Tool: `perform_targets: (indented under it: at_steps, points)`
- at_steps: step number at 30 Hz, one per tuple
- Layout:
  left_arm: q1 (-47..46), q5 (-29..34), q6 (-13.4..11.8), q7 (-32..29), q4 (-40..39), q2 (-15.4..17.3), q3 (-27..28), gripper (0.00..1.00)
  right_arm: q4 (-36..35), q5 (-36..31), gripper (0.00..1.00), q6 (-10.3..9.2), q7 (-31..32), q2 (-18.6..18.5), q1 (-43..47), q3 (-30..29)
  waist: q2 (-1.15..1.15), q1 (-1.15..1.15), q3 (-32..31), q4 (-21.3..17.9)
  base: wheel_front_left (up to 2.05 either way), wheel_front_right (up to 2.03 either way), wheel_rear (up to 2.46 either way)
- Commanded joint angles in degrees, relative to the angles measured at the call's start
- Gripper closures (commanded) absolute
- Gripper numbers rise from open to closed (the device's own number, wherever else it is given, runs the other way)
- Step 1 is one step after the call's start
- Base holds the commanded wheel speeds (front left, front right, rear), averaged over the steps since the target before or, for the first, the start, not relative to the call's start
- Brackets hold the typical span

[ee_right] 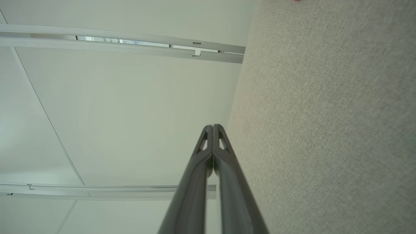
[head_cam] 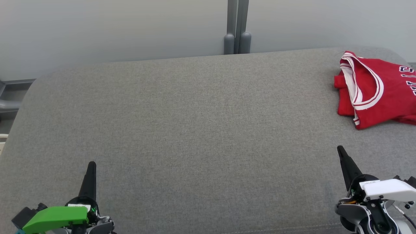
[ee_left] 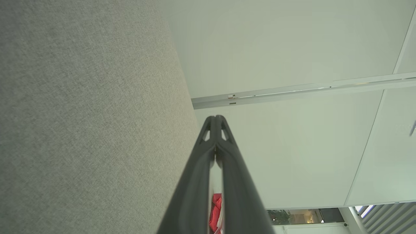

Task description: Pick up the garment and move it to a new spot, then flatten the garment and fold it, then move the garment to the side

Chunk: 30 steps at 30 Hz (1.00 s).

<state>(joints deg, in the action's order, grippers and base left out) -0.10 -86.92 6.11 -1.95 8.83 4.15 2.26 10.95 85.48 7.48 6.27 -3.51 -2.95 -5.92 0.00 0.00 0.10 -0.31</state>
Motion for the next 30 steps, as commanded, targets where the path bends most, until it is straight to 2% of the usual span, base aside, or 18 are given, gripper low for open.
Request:
perform_targets:
  at_steps: [1,18,30]
  points:
    - [-1.12,-1.44,0.64,-0.39,-0.09,-0.34,0.58,1.00,-0.38,1.55,1.00,0.03,0.47,-0.17,0.21,-0.31,0.00,0.00,0.01,0.03,0.00,0.00,0.00]
    - [-1.62,-6.46,1.62,-2.01,0.21,-0.99,1.93,1.00,-0.36,8.08,1.00,0.02,2.08,-0.06,0.46,-1.47,0.00,0.00,0.06,0.30,0.00,0.00,0.00]
    - [-1.63,-6.37,1.63,-2.04,0.21,-1.05,2.02,1.00,-0.33,7.79,1.00,0.02,2.18,0.04,0.44,-1.60,0.00,0.00,0.06,0.31,0.00,0.00,0.00]
